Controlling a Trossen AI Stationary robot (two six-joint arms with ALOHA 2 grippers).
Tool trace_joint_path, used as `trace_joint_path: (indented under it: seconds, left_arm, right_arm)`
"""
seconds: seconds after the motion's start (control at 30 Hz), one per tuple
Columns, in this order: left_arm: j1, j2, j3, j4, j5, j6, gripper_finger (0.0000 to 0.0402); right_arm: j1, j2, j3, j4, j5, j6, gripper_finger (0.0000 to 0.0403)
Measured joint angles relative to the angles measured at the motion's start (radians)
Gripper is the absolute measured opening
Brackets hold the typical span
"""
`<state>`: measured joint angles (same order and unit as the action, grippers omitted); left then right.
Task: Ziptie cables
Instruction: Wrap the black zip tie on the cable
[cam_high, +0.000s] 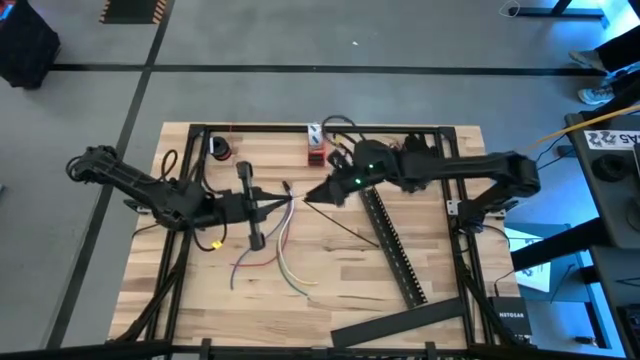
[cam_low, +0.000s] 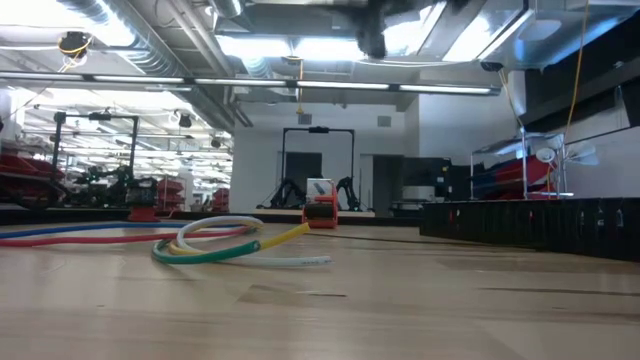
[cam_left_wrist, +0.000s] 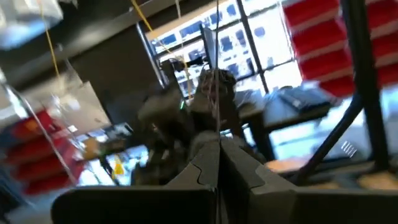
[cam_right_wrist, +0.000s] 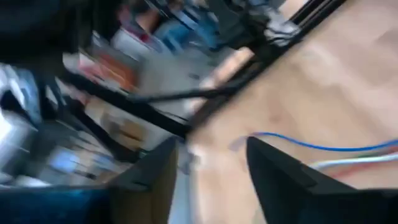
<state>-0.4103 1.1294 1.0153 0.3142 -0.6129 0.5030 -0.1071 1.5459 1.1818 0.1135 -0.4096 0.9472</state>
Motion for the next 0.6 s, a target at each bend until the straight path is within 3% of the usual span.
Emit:
trace_joint_path:
  seconds: [0.13, 0.27, 0.43, 0.6]
  left_arm:
    - [0.009, 0.002, 0.0, -0.02, 0.017, 0.121, 0.0]
    - [0.027, 0.003, 0.0, -0.05, 0.108, 0.142, 0.0]
    - [0.034, 0.01, 0.0, -0.134, 0.17, 0.149, 0.0]
    - [0.033, 0.061, 0.0, -0.156, 0.193, 0.161, 0.0]
  right_arm:
    - [0.0, 0.105, -0.067, 0.322, -0.092, 0.322, 0.0232]
    - [0.004, 0.207, -0.067, 0.56, -0.136, 0.579, 0.024]
    - [0.0, 0.278, -0.067, 0.717, -0.124, 0.77, 0.024]
    - [0.003, 0.279, -0.066, 0.722, -0.105, 0.857, 0.024]
